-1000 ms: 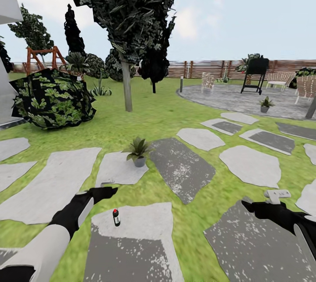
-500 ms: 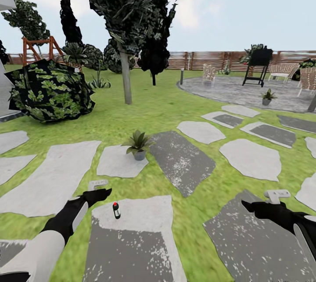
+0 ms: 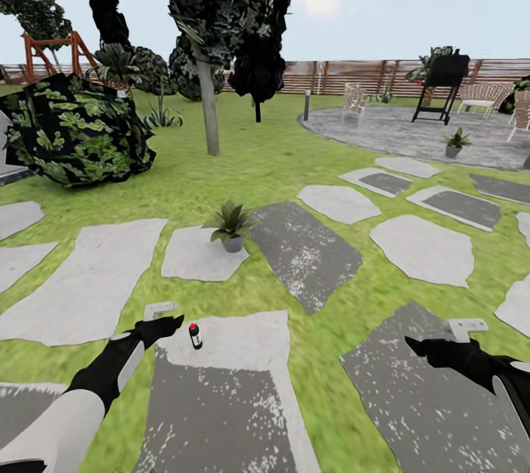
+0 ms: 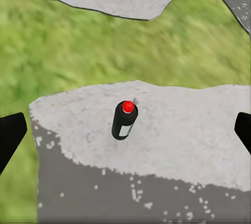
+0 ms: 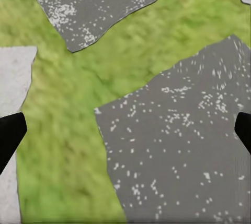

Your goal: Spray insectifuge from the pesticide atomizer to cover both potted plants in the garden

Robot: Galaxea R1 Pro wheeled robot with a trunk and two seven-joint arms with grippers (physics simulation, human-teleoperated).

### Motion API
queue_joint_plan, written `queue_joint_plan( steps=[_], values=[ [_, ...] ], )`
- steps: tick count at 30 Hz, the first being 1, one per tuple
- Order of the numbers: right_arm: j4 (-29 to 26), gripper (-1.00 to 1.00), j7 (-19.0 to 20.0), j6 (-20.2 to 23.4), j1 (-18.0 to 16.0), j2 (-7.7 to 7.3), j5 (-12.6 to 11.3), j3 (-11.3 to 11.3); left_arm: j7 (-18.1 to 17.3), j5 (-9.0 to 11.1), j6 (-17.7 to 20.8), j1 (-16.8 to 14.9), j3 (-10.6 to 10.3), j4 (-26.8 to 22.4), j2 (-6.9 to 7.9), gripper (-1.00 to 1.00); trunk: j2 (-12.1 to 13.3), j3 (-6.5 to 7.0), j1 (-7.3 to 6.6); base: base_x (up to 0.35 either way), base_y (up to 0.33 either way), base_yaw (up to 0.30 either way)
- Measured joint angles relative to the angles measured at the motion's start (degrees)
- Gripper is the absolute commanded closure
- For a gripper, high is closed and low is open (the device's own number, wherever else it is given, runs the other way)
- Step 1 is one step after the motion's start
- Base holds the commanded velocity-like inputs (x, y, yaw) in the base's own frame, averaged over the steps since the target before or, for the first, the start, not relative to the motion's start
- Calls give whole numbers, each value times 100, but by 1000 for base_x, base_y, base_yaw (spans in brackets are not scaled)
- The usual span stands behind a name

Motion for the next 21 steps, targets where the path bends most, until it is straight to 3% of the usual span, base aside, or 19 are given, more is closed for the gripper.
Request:
queue_joint_plan(
  steps=[13,21],
  values=[
    [0,-100,3,-1,-3,0,0,-8,1,6,-156,66,6,-1,3,-100,-1,-70,0,0,11,0],
    [2,-100,2,-4,-7,0,-19,-23,-10,10,-174,86,2,0,-6,-100,-1,-73,0,0,244,-108]
  ],
)
